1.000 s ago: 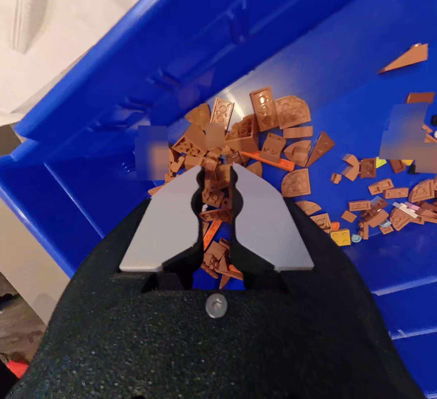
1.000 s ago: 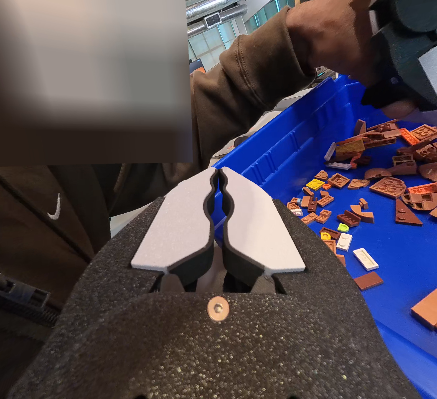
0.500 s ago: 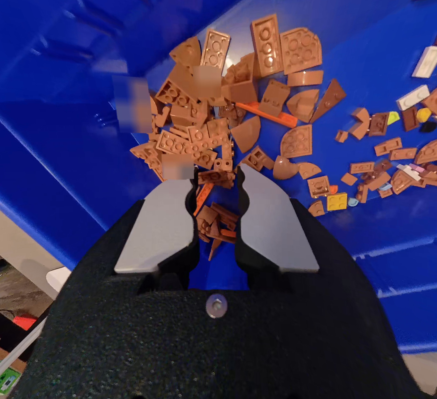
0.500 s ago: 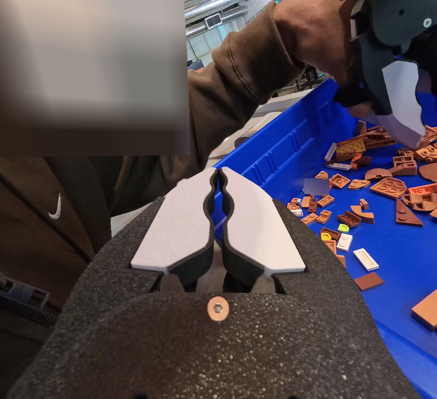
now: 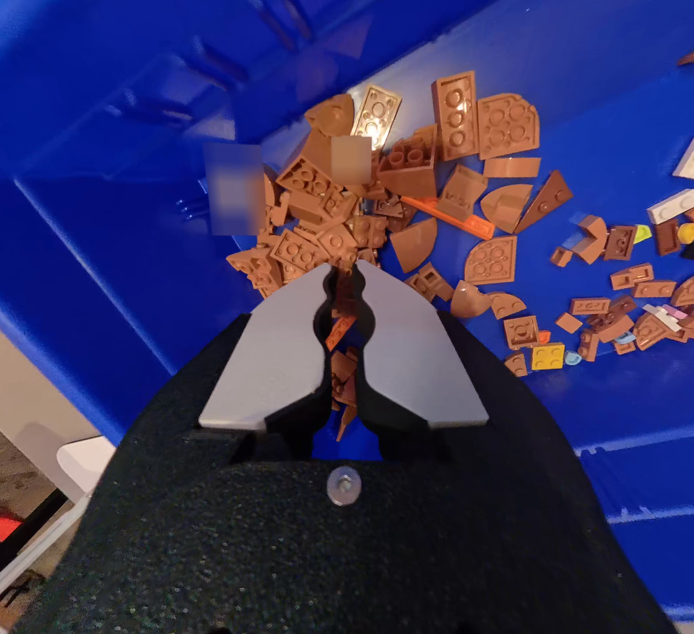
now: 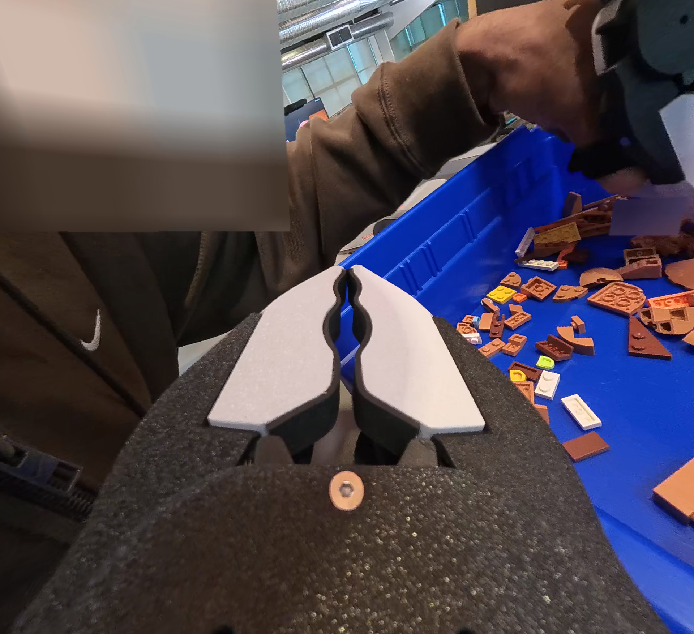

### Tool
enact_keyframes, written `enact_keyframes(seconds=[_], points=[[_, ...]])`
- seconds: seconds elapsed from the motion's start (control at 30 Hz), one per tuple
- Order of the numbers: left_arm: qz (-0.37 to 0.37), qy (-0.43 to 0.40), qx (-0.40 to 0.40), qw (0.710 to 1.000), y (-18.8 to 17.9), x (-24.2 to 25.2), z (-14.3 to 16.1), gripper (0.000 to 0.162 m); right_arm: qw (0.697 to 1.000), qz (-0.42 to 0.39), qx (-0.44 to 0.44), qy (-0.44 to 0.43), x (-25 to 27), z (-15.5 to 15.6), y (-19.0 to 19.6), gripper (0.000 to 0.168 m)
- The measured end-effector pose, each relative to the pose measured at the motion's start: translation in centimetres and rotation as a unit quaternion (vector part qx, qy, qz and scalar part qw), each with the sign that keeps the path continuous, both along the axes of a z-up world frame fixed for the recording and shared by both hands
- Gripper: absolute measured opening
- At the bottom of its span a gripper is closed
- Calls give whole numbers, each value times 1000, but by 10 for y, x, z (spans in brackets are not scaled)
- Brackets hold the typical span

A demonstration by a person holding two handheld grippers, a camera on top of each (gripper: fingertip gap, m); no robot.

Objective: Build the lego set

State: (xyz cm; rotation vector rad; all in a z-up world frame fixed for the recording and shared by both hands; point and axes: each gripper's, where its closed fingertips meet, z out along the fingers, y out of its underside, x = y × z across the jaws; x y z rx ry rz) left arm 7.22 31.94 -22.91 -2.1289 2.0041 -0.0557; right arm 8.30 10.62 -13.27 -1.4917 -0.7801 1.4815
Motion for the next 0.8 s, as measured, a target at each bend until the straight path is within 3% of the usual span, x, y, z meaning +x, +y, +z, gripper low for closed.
enact_keyframes(seconds=[0.03,0.43,0.8], points=[[3,-5,-3,1000,-1,-1,3,8,1000,0,0,0,0,0,0,0],[15,21,-39,999,-22,-22,9,11,1000,2,1,-1,0,0,-1,0],[52,7,-11,999,-6,-29,15,20,1000,2,1,-1,0,0,-1,0]])
